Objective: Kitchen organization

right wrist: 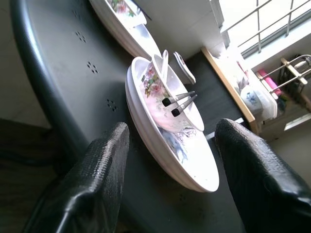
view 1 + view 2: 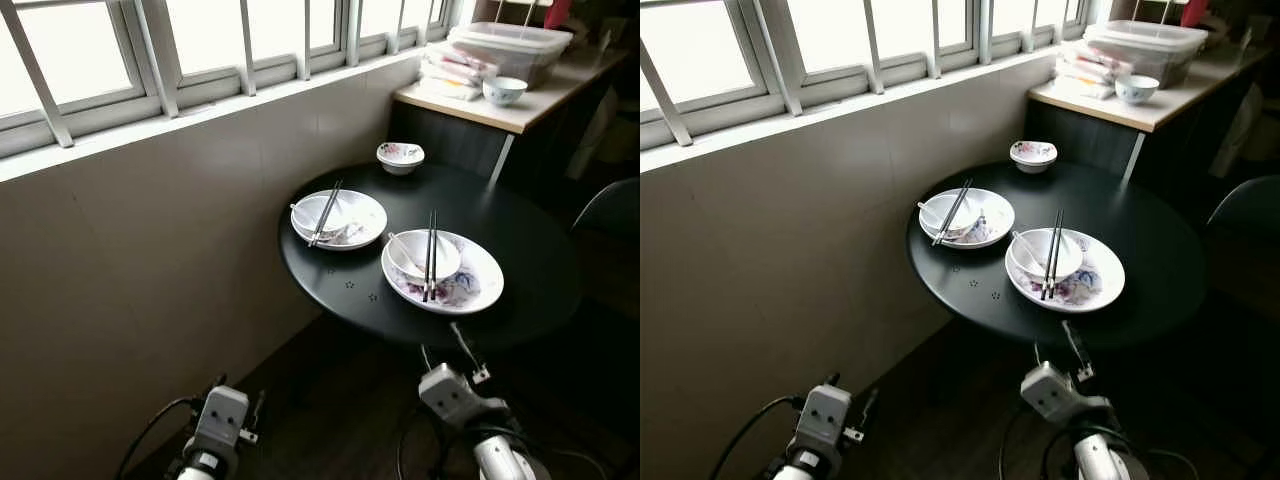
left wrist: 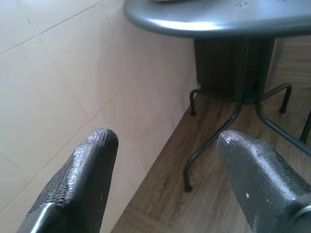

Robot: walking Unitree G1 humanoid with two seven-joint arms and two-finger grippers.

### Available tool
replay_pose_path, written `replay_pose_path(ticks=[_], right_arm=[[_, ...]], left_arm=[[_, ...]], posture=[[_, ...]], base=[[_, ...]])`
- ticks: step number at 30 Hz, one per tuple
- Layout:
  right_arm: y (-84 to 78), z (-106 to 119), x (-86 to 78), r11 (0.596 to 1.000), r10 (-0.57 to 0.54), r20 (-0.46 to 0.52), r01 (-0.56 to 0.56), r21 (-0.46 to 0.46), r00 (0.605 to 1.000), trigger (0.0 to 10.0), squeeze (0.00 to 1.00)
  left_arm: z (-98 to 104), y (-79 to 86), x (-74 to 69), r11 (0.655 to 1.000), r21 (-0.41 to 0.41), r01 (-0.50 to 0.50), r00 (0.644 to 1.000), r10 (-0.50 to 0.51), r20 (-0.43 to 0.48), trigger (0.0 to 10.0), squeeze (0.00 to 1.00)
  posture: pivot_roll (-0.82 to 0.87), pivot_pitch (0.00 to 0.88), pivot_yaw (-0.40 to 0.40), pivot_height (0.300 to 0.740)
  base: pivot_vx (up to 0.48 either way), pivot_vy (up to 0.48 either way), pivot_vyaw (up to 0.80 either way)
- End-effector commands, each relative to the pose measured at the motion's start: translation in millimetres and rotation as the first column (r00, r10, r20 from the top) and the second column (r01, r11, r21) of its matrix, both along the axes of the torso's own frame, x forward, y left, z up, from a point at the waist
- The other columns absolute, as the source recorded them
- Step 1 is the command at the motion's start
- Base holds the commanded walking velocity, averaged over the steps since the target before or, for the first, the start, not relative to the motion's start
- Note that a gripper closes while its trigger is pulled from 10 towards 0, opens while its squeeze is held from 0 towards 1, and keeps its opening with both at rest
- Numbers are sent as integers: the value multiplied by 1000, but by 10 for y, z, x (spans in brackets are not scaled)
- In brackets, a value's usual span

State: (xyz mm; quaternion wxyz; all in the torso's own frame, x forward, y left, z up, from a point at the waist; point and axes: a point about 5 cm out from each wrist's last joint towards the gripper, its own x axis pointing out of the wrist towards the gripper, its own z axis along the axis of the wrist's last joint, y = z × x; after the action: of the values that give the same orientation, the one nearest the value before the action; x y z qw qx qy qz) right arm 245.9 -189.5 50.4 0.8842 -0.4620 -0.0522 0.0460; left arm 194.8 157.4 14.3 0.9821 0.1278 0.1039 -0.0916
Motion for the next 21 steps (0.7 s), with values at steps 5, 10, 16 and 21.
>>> replay_pose_path(ticks=[5,10,16,21], right_arm=[[-55,-59,59,999,-18,-58,16,-31,998,10000,0],[-129,-34,177,996,-28,-70,22,-84,997,10000,0],[-323,44,313,983,-108,-58,97,-159,992,10000,0],[-356,75,379,979,-112,-58,101,-178,992,10000,0]], left_arm=[[-55,6,-32,1000,3,-6,1000,6,-30,10000,0],[-56,-9,-23,1000,-4,-4,1000,4,-30,10000,0],[-51,-16,-14,1000,-10,-7,1000,7,-26,10000,0],[-49,-16,-9,1000,-11,-7,1000,7,-25,10000,0]], posture=[[-45,0,20,740],[-49,0,20,740],[-48,0,16,740],[-46,0,15,740]], base=[[0,0,0],[0,0,0],[0,0,0],[0,0,0]])
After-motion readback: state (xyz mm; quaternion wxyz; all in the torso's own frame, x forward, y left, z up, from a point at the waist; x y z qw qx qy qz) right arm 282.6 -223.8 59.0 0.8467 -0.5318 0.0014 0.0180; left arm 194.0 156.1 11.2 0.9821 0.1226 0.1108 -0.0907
